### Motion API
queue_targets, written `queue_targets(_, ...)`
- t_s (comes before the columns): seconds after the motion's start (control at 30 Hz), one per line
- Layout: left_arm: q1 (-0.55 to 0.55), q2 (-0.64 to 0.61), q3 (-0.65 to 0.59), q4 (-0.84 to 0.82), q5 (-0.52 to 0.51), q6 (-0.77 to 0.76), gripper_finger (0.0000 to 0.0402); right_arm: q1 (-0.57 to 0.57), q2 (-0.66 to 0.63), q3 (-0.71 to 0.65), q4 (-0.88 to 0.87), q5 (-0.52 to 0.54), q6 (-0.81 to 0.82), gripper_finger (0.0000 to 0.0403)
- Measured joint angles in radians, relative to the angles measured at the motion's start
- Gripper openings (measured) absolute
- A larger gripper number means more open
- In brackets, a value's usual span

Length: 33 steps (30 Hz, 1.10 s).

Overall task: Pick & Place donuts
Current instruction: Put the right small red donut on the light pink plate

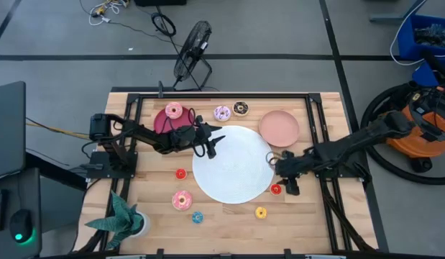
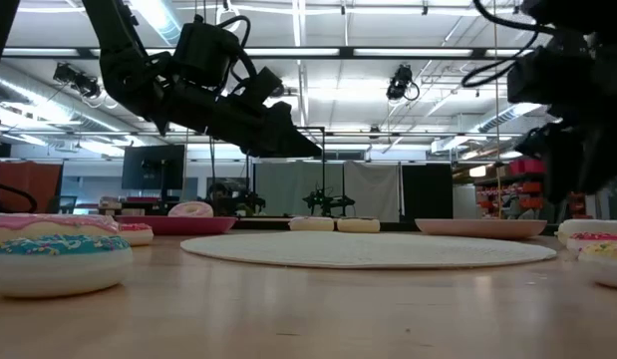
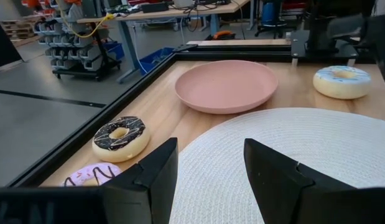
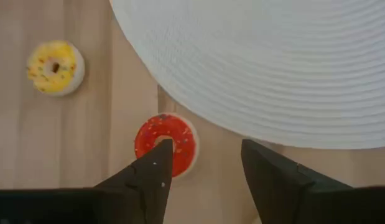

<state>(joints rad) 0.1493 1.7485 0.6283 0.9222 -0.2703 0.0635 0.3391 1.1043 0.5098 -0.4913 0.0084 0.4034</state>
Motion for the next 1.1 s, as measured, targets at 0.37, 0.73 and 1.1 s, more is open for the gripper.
queue_targets(0.37, -0.003, 0.0, 0.0, -0.014, 0.0, -0.007, 0.0188, 0.076, 0.221, 0.073, 0.004, 0.001, 0.06, 0.0201)
queue_targets(0.73, -0.024, 0.0, 0.001, -0.045, 0.0, -0.029, 0.0188, 0.078, 0.298, 0.074, 0.033, 0.051, 0.066, 0.0162)
queue_targets(1.1, -0.042, -0.001, 0.001, -0.177, 0.0, -0.058, 0.0188, 0.023, 0.267, 0.223, -0.181, 0.18, 0.065, 0.0015)
